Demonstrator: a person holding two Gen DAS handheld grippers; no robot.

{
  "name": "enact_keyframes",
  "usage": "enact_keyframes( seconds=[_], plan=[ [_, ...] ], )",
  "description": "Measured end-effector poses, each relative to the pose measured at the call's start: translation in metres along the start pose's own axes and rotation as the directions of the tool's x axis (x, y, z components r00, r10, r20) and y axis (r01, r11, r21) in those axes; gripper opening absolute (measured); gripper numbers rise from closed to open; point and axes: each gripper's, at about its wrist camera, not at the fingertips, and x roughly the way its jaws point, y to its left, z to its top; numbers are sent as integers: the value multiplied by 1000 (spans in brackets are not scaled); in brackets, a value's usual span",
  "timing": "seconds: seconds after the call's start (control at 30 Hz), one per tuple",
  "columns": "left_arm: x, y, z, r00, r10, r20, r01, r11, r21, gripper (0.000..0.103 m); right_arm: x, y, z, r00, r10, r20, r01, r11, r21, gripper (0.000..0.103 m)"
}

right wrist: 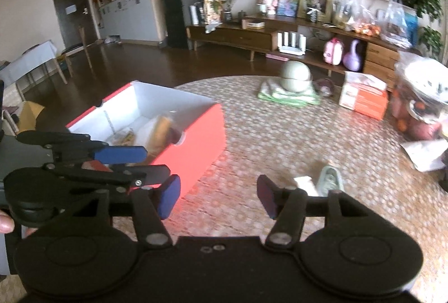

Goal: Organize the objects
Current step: 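Withdraw both tools from the red box back over the table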

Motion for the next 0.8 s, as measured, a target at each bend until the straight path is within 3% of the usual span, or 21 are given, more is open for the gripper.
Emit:
enact_keyframes(
  seconds=[0.23, 0.37, 0.47, 0.8],
  plan=[
    [20, -32, 4, 1000, -29, -11, 30, 999, 15, 50, -12, -45, -14, 998, -60, 3, 59, 997, 47, 64],
    [34, -47, 5, 999, -38, -26, 38, 999, 25, 52, -12, -70, -21, 996, -88, -13, 88, 993, 73, 65],
    [44, -55, 6, 998, -50, -31, 50, 998, 23, 65, -10, -87, -24, 994, -105, -20, 106, 990, 89, 70],
    [93, -82, 8, 997, -44, -67, 47, 998, 46, 73, 17, -135, -20, 988, -147, -56, 153, 979, 132, 89]
  ],
)
